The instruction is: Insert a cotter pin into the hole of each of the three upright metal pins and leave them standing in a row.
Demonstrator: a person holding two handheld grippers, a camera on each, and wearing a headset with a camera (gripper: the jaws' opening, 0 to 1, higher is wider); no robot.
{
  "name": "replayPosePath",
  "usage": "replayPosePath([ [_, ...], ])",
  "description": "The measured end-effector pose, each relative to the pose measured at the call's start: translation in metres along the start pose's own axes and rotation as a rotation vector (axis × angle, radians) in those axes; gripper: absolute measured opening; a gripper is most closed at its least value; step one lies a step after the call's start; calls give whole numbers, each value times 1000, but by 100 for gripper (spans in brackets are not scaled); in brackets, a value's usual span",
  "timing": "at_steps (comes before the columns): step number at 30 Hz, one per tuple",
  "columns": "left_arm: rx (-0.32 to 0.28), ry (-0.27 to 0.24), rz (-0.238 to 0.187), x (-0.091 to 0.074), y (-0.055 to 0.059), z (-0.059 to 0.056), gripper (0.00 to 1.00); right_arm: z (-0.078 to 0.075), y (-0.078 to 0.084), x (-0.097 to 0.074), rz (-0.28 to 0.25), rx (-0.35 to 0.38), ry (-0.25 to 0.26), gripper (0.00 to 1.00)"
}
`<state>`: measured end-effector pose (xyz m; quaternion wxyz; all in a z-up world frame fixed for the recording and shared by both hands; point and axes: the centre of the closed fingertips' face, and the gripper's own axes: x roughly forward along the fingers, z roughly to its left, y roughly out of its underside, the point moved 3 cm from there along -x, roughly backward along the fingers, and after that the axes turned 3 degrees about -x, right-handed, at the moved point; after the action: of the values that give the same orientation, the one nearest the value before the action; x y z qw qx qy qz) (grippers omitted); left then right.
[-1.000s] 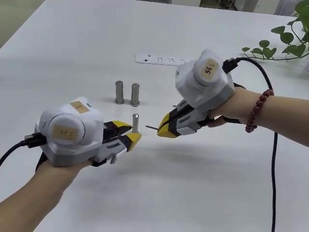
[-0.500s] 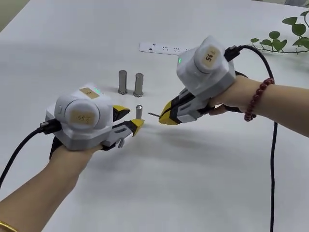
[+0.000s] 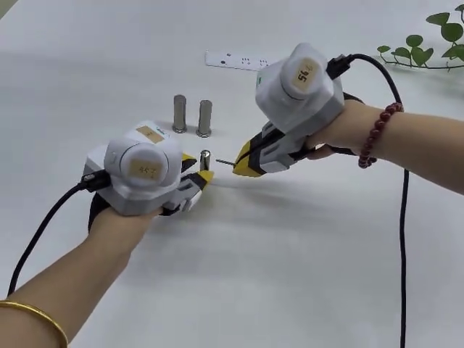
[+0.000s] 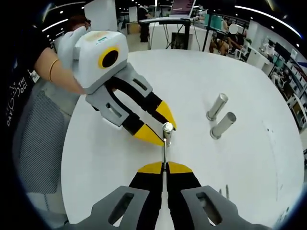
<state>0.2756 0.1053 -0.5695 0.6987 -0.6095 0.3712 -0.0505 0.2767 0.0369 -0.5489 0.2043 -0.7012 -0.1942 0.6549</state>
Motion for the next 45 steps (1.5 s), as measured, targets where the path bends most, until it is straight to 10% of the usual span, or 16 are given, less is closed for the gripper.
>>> replayPosePath([
  [45, -1, 0, -7, 5, 2, -2, 6, -7, -31, 14, -9, -147, 28, 0],
])
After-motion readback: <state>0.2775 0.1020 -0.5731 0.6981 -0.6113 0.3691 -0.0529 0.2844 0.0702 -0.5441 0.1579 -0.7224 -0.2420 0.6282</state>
